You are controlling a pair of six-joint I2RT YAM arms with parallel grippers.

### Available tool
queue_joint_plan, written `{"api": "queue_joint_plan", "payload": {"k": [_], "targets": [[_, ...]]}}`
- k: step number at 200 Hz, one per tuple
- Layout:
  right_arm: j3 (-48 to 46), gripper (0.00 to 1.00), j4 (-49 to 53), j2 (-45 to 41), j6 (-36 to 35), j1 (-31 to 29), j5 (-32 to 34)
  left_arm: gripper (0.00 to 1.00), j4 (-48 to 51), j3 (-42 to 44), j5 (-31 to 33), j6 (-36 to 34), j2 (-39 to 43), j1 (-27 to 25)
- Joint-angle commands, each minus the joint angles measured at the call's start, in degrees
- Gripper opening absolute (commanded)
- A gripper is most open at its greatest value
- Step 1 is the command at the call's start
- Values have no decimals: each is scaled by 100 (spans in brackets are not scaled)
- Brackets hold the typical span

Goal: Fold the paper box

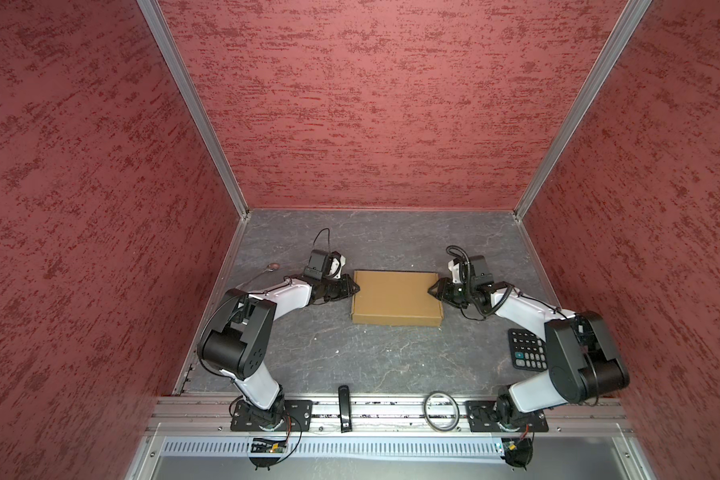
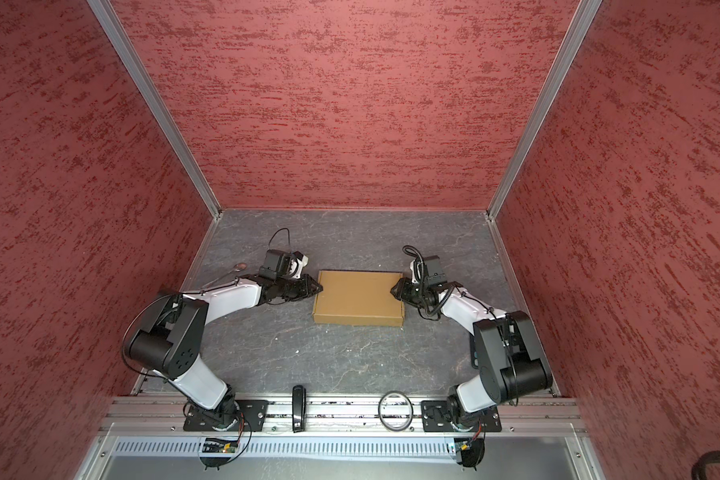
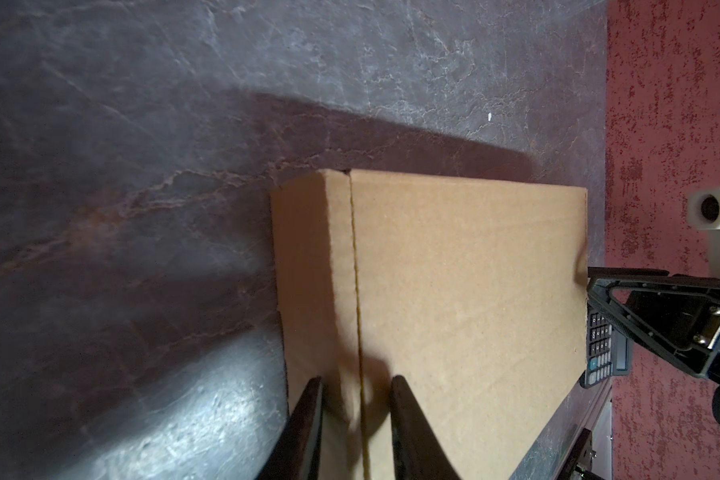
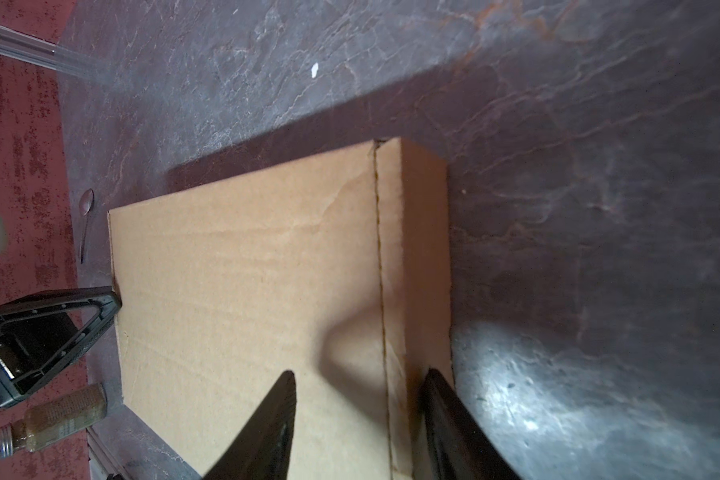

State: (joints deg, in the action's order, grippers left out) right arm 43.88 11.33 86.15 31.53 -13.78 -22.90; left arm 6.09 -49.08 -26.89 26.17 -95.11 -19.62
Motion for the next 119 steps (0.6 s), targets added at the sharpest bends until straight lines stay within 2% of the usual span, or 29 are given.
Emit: {"api": "queue_joint_plan", "payload": {"k": [1, 57, 119], "targets": [[140, 51, -211, -45, -42, -95, -226, 31, 94, 30, -105, 23, 142, -60], [90, 56, -99, -144, -94, -96, -80, 43, 190, -28, -44, -7, 214, -47], [227, 61, 152, -208, -188, -98, 169, 45, 295, -5, 13, -50, 395, 7]]}}
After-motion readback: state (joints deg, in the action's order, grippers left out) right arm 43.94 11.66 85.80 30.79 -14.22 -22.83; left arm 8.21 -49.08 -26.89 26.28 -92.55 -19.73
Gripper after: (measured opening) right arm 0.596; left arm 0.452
